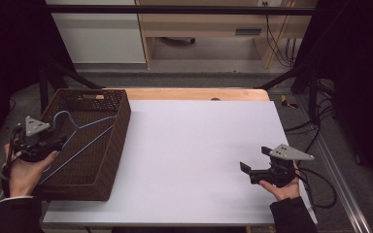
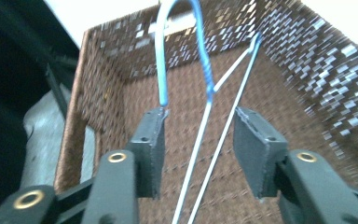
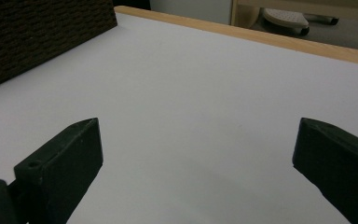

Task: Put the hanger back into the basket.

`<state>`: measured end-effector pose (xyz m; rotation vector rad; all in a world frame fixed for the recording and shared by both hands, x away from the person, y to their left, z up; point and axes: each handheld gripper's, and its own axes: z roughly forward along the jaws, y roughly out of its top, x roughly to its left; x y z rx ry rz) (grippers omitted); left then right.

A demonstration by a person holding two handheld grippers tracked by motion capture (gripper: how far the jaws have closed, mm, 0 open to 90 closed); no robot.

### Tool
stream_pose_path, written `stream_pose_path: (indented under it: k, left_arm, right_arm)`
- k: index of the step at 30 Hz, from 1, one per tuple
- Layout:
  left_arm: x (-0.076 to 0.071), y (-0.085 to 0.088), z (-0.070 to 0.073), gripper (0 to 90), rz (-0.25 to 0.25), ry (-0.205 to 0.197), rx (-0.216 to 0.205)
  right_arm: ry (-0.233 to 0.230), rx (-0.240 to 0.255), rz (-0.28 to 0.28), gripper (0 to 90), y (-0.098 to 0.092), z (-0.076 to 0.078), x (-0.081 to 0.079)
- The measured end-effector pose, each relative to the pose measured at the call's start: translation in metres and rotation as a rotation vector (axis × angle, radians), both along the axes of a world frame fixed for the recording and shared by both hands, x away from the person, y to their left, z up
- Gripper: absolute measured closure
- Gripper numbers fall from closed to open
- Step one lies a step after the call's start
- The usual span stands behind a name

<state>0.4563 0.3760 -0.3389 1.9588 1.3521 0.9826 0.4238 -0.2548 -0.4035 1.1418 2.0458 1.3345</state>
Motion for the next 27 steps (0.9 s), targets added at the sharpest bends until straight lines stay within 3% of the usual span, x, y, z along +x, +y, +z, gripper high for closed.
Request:
stream_pose_path:
  k: [9, 11, 14, 22, 27]
  left_arm:
    - [-0.025, -0.019, 0.024, 43.4, -0.069, -0.138, -0.099]
    - [-0.027, -0.021, 0.026, 40.5, -0.083, -0.15, -0.113]
    - [-0.034, -0.031, 0.03, 37.5, -0.133, -0.187, -0.166]
    - [-0.046, -0.065, 0.024, 25.4, -0.281, -0.228, -0.282]
    - [-0.051, -0.083, 0.019, 22.0, -0.342, -0.226, -0.292]
  right_arm:
    - [-0.003, 0.003, 0.0, 2.1, 0.0, 0.001, 0.0]
    - [-0.004, 0.004, 0.0, 2.1, 0.0, 0.001, 0.0]
    - [-0.005, 0.002, 0.002, 2.1, -0.001, 0.002, -0.001]
    - [-0.011, 0.005, 0.002, 2.0, -0.001, 0.003, -0.001]
    - [-0.014, 0.008, 0.003, 2.0, -0.001, 0.003, -0.002]
